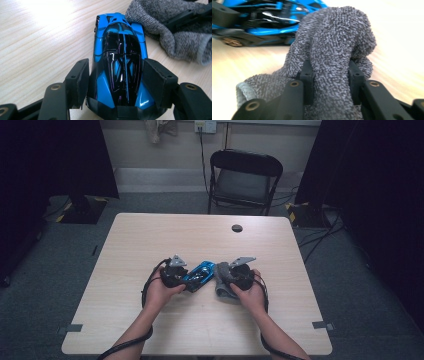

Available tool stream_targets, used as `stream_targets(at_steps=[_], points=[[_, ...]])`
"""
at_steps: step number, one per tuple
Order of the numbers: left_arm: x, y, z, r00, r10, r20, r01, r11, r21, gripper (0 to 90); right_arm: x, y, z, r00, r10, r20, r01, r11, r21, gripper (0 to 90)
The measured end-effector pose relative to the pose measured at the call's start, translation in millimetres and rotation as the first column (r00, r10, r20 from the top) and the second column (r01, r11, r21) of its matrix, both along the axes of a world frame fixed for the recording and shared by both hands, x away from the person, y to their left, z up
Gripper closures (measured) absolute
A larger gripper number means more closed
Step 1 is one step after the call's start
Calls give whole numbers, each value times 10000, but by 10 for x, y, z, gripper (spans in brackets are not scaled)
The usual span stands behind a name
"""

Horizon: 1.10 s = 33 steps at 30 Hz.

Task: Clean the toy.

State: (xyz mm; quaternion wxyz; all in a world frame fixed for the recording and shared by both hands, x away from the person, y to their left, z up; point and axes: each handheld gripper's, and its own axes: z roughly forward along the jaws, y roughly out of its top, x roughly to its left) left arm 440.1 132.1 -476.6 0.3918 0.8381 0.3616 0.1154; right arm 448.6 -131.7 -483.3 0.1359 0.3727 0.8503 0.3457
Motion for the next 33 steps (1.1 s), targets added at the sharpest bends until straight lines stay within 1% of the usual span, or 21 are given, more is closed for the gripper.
stream_targets(at_steps=[2,4,8,10,12,14,18,20,22,26,28,31,33], points=[[-4,-8,6,10000,19,-15,-19,10000,63,391,-26,69,10,9998,210,30,-210,9996,-205,686],[-8,-8,7,10000,46,-9,-46,10000,84,391,-50,125,9,9993,380,9,-380,9991,-175,692],[-17,-16,9,10000,79,48,-79,9999,109,391,-103,230,6,9975,690,127,-686,9972,-281,696],[-18,-17,14,9999,58,128,-61,9997,222,391,-120,252,10,9967,805,113,-802,9965,-237,698],[-20,-17,12,9999,71,72,-72,9999,157,391,-146,290,10,9954,953,140,-949,9951,-264,699],[-21,-15,12,10000,59,69,-60,9998,170,391,-170,315,5,9945,1051,30,-1051,9945,-15,702],[-22,-13,6,9999,29,108,-30,9999,120,391,-235,383,6,9897,1428,-34,-1428,9897,39,705],[-23,-12,6,9999,42,138,-44,9999,146,391,-271,430,10,9864,1635,-136,-1634,9865,111,705],[-28,-14,5,9998,90,178,-92,9999,126,391,-310,483,14,9825,1856,-152,-1855,9826,61,706],[-35,-15,6,9998,107,183,-110,9998,158,391,-349,535,14,9796,2000,-184,-1999,9798,112,705],[-36,-16,5,9997,118,233,-122,9998,173,391,-354,540,14,9790,2021,-281,-2015,9792,231,705],[-39,-18,4,9997,151,211,-154,9998,133,392,-360,545,13,9780,2065,-289,-2056,9782,288,705],[-39,-16,5,9996,154,237,-158,9997,160,392,-368,552,12,9756,2174,-308,-2164,9758,322,706]])
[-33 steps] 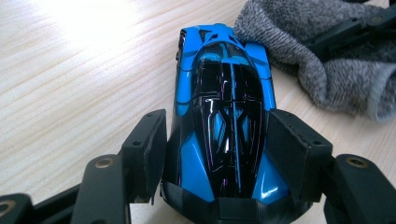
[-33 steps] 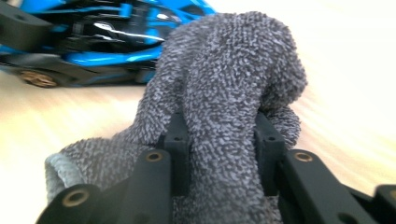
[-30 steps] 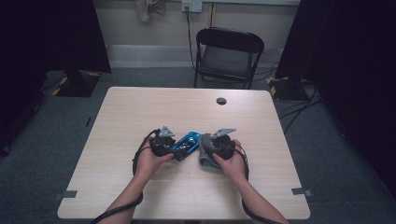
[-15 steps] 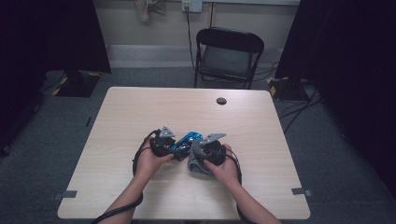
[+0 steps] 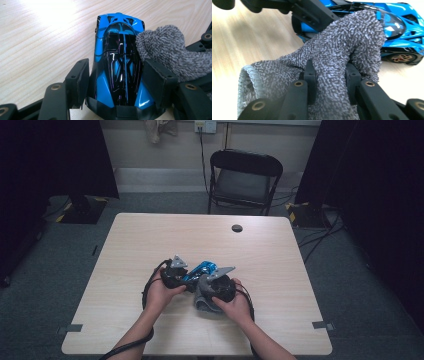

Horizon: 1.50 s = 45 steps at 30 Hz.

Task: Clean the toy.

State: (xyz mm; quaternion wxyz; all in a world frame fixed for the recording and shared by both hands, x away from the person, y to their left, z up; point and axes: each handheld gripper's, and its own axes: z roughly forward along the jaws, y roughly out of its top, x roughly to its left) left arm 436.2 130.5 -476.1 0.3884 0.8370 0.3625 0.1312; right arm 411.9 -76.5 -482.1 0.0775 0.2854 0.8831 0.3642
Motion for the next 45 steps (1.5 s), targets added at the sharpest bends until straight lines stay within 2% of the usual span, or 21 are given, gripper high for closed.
stream_targets(at_steps=[4,12,16,20,24,27,32,41,45], points=[[-2,2,-4,10000,-2,-14,2,10000,-53,392,-13,0,0,9998,127,-183,-124,9997,189,705],[-2,12,-8,10000,-19,26,19,10000,-74,393,-39,-25,34,9980,480,-409,-471,9986,237,708],[-4,19,-10,10000,5,-9,-5,9999,-137,397,6,-181,104,9995,103,-282,-95,9995,311,711],[-9,24,-10,10000,-27,-7,27,9999,-137,399,112,-428,174,9978,-640,-172,645,9974,317,713],[-9,29,-13,10000,-39,11,39,9998,-180,401,208,-636,229,9916,-1287,160,1290,9914,-210,714],[-10,30,-12,10000,-60,14,60,9998,-170,401,277,-717,209,9874,-1567,203,1578,9852,-670,713],[-11,33,-13,10000,-68,13,69,9998,-181,403,332,-664,90,9842,-1763,158,1769,9762,-1257,713],[-18,43,-20,10000,-76,61,77,9998,-199,403,316,-434,72,9920,-1223,324,1257,9814,-1453,713],[-19,42,-21,10000,-52,57,54,9997,-227,403,277,-352,65,9956,-879,331,916,9866,-1347,713]])
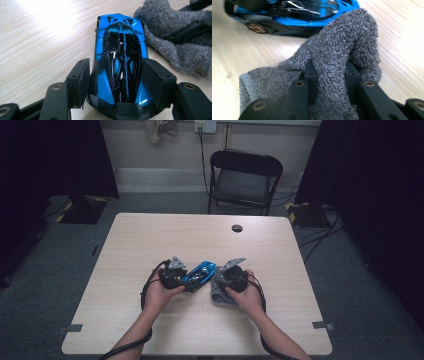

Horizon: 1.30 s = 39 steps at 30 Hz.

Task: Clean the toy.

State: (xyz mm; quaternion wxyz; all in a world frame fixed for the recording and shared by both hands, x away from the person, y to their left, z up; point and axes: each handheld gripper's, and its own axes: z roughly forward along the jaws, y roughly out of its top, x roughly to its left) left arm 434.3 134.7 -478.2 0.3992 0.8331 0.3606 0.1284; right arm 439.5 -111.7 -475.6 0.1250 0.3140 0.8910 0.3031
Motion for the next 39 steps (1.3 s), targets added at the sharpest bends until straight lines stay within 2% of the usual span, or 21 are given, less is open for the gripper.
stream_targets(at_steps=[7,12,17,24,39], points=[[-2,3,-4,10000,11,13,-11,10000,-34,403,-90,140,-9,9982,573,-149,-569,9979,307,712],[-4,5,-5,10000,24,33,-24,10000,-26,403,-149,198,-29,9962,825,-294,-802,9943,700,712],[-2,3,-4,10000,44,-19,-44,10000,-59,403,-198,254,-40,9940,1060,-280,-1033,9911,838,712],[-1,2,-3,10000,29,1,-29,10000,-38,403,-235,286,-57,9911,1262,-426,-1203,9854,1205,712],[-10,5,-6,10000,54,34,-53,10000,-39,403,-321,395,-72,9811,1814,-667,-1688,9723,1618,712]])
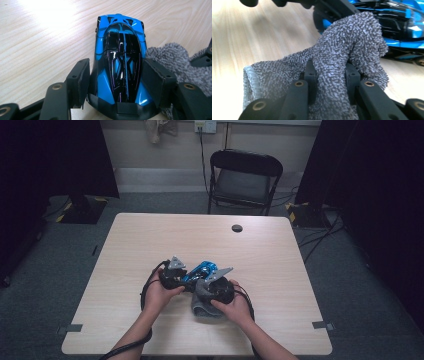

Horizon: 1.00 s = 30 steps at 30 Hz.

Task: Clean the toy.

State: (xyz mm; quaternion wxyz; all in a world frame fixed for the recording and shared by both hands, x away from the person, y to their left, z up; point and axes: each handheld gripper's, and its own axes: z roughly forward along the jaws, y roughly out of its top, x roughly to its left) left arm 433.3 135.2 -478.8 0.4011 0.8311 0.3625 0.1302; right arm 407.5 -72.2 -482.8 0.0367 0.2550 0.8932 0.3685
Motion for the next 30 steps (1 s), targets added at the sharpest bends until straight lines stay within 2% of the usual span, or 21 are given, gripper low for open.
stream_targets(at_steps=[23,30], points=[[-14,3,-2,10000,79,18,-79,10000,-35,403,-115,63,-5,9984,417,-373,-402,9984,406,712],[-16,5,-4,10000,91,20,-91,10000,-38,403,-88,-75,51,9989,316,-332,-305,9990,340,712]])
